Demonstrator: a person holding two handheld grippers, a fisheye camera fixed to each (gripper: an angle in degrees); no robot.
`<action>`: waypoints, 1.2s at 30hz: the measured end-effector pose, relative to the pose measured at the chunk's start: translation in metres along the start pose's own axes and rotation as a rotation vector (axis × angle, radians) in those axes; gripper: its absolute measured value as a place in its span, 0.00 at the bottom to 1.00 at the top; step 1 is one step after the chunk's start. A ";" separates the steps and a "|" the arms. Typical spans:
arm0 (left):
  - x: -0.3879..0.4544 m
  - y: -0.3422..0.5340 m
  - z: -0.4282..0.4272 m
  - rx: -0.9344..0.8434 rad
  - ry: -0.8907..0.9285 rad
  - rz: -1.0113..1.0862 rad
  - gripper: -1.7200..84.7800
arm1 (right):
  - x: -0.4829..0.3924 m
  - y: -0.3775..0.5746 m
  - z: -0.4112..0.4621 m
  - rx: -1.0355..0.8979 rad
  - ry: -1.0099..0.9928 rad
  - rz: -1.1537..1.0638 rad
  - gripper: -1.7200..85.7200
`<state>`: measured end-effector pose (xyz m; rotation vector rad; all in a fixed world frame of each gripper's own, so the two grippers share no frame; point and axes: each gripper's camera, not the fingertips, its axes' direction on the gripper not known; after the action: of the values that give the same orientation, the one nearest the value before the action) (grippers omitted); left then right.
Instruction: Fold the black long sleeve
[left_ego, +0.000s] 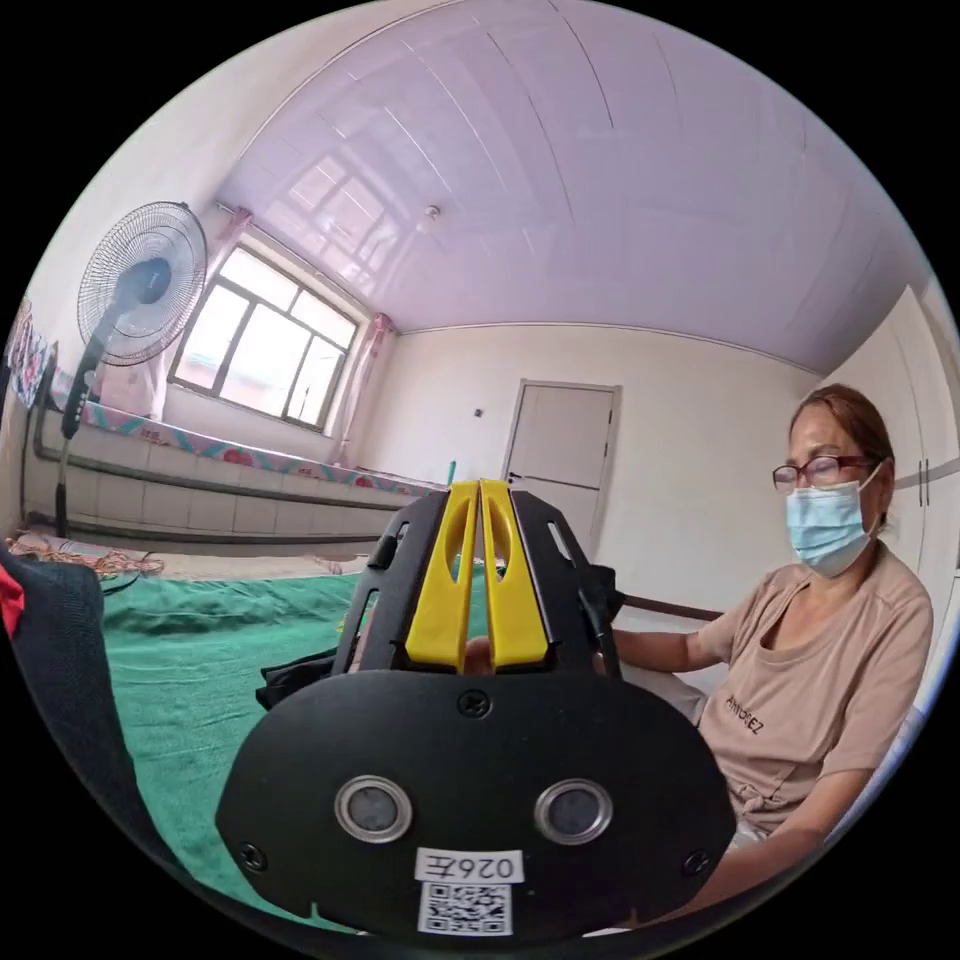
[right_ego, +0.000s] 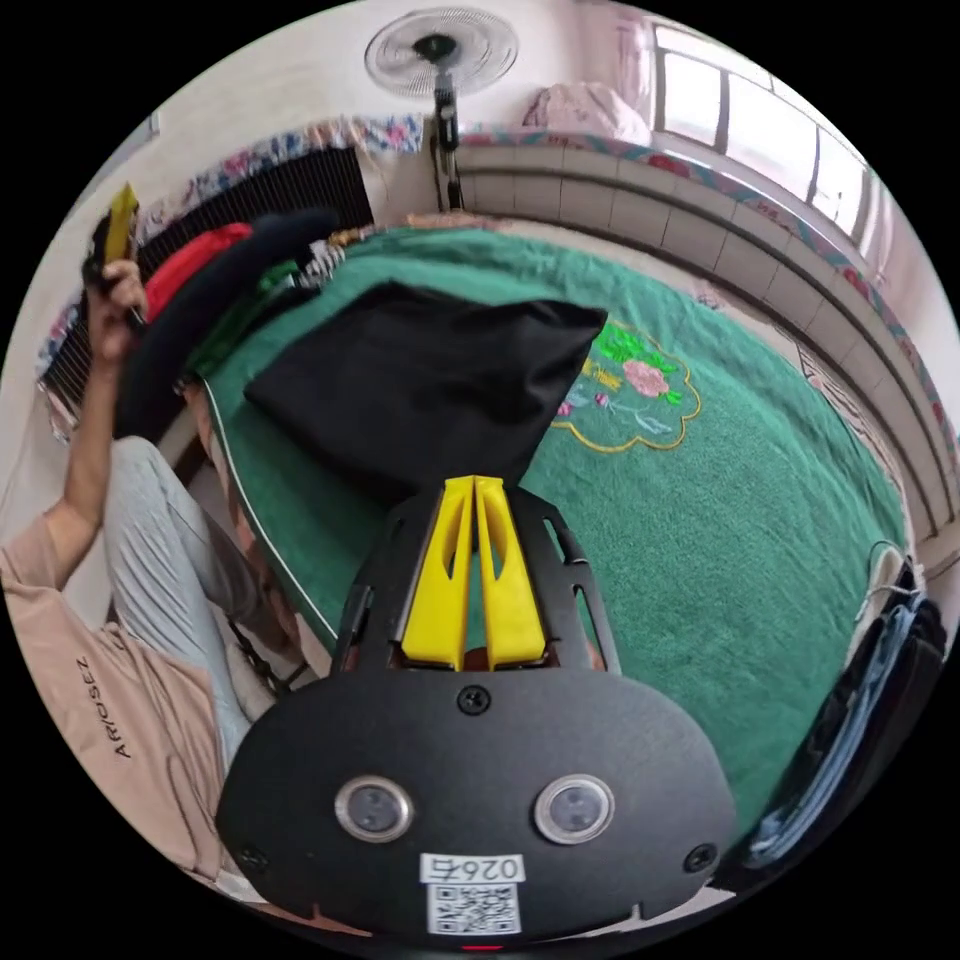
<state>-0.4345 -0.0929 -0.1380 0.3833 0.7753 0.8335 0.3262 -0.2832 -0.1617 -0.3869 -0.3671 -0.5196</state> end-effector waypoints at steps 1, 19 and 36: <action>-0.014 0.012 -0.004 -0.002 0.036 -0.008 0.01 | 0.009 0.007 -0.005 0.088 -0.048 0.028 0.01; -0.329 0.156 0.036 -0.741 -0.380 -0.588 0.22 | 0.168 0.010 0.212 0.107 -0.542 0.400 0.17; -0.407 0.028 0.008 -0.808 -0.156 -0.632 0.11 | 0.144 0.029 0.336 0.097 -0.716 0.413 0.14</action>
<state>-0.6159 -0.3921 0.0711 -0.4970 0.3241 0.4481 0.3780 -0.1693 0.1828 -0.5330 -0.9732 0.0603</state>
